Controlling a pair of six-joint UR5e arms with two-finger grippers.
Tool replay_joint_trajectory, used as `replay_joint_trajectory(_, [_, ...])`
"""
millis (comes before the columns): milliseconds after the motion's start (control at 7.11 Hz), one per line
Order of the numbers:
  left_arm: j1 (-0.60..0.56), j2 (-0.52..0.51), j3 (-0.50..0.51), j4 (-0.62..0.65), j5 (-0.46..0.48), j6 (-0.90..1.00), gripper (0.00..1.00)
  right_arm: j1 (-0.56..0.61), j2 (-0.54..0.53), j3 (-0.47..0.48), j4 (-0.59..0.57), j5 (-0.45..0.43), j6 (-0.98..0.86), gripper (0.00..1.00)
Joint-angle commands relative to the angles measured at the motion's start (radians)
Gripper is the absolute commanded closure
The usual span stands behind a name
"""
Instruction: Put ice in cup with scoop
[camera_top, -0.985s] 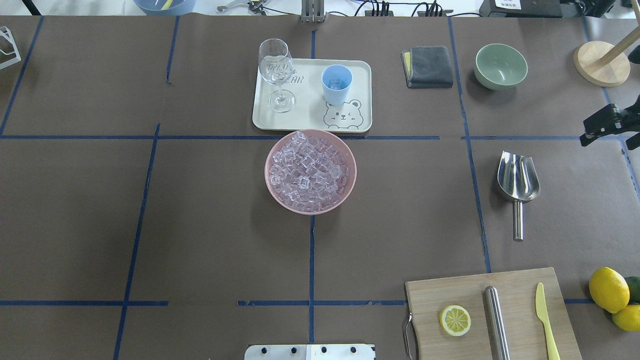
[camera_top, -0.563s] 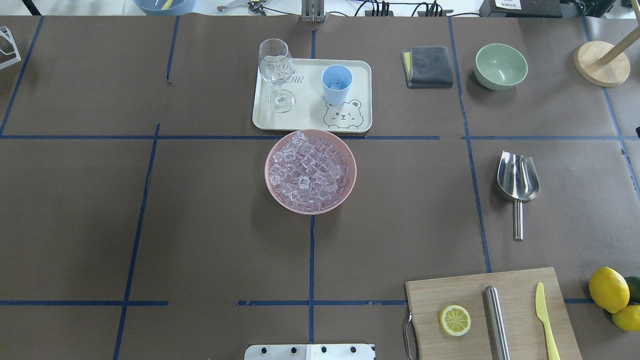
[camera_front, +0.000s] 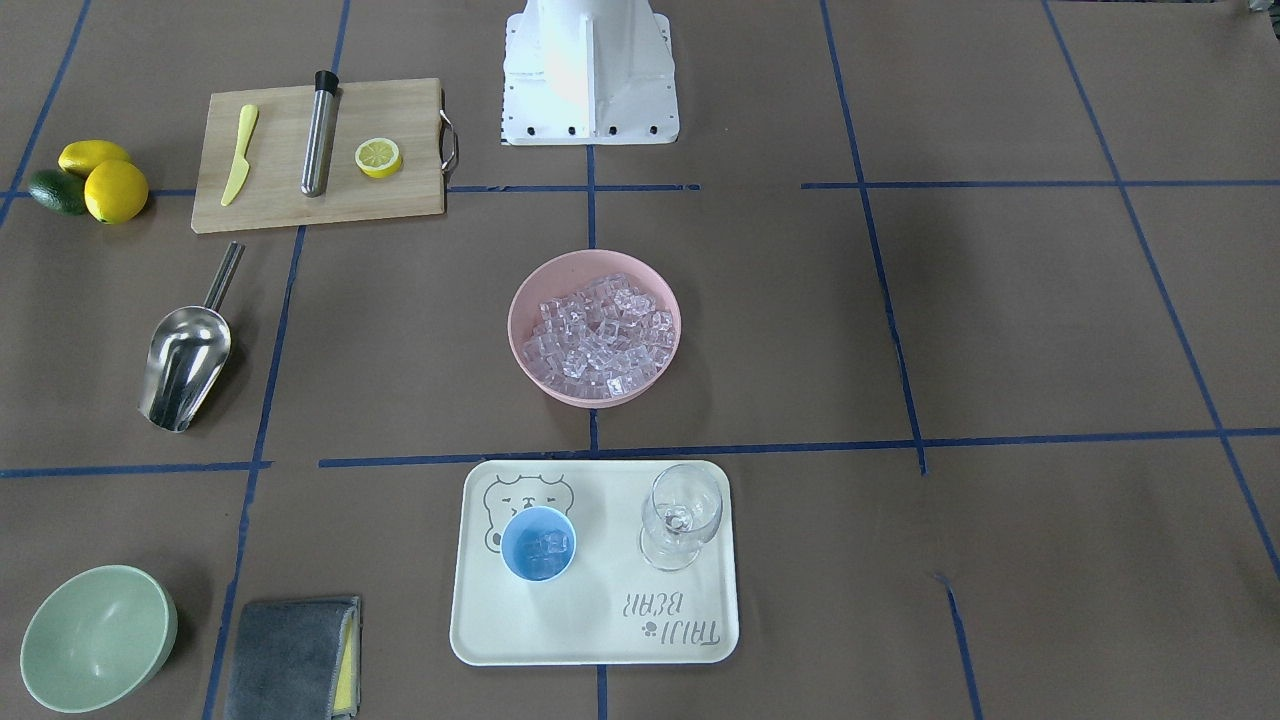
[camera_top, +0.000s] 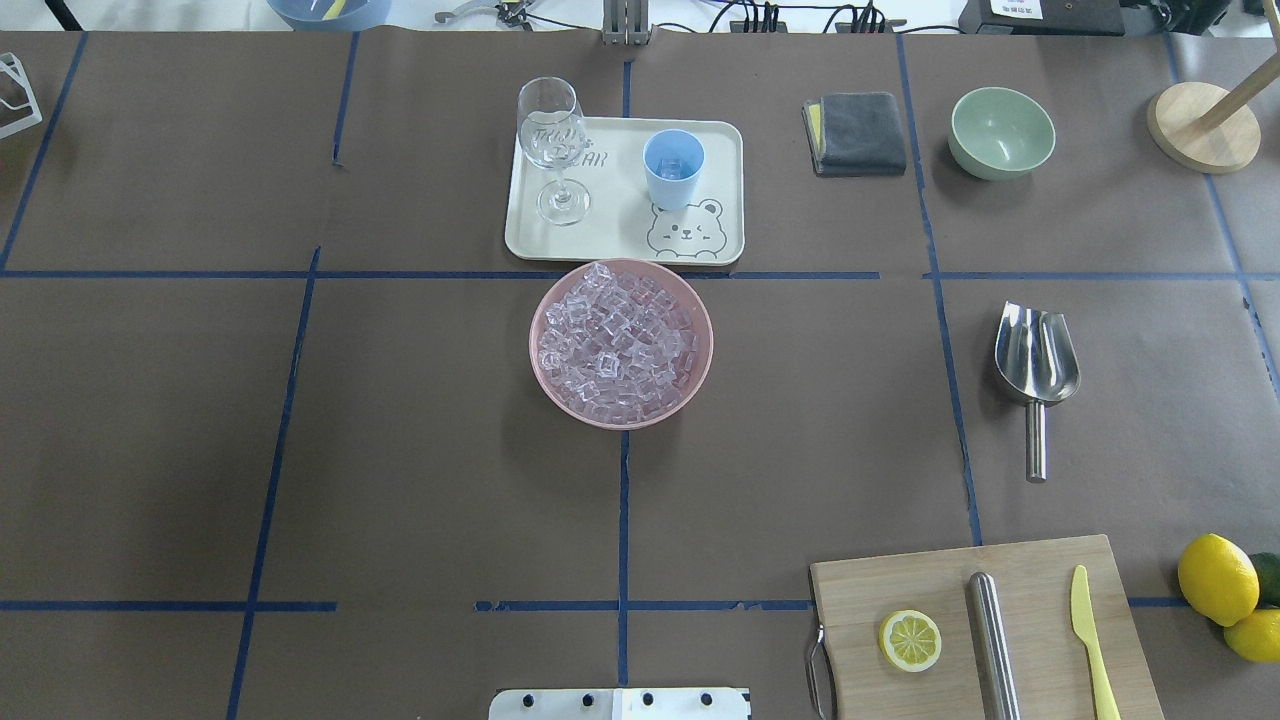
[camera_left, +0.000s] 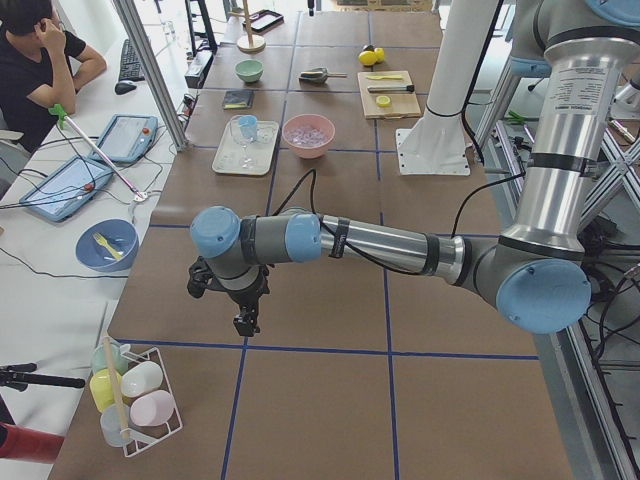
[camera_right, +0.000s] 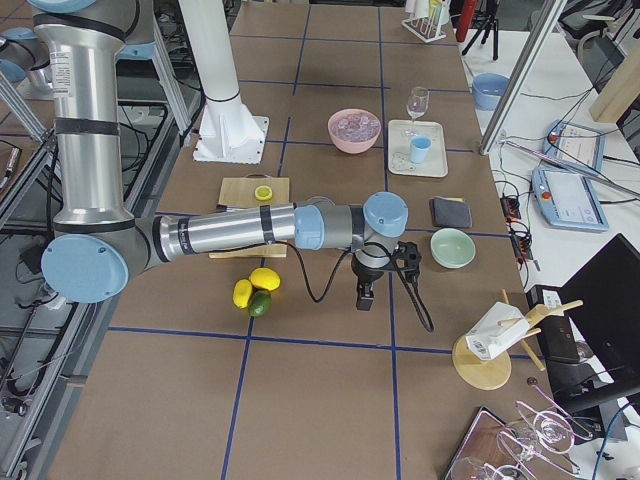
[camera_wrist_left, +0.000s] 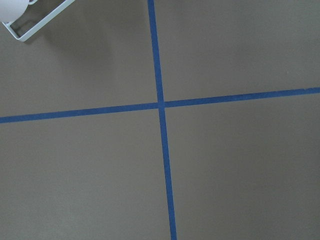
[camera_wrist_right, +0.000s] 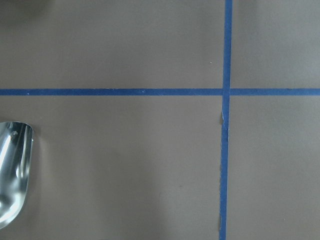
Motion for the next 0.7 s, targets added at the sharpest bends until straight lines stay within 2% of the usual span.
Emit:
replay_joint_trajectory(0, [-0.002,0.093,-0.074,-0.023,-0.046,0.003,0.00,0.006,-0.022,0.020,0.001,0.001,0.006,0.00])
replay_joint_trajectory(141, [-0.002,0.107,-0.057,-0.133,-0.048,0.000,0.00,0.006,-0.020,-0.006,-0.001,0.001,0.014,0.00])
replay_joint_trajectory(281, [0.000,0.108,-0.028,-0.178,-0.046,-0.002,0.00,0.012,-0.019,-0.041,0.001,0.002,0.006,0.00])
replay_joint_trajectory(563, [-0.002,0.111,-0.037,-0.137,-0.048,-0.003,0.00,0.014,-0.056,-0.040,0.039,-0.004,0.001,0.00])
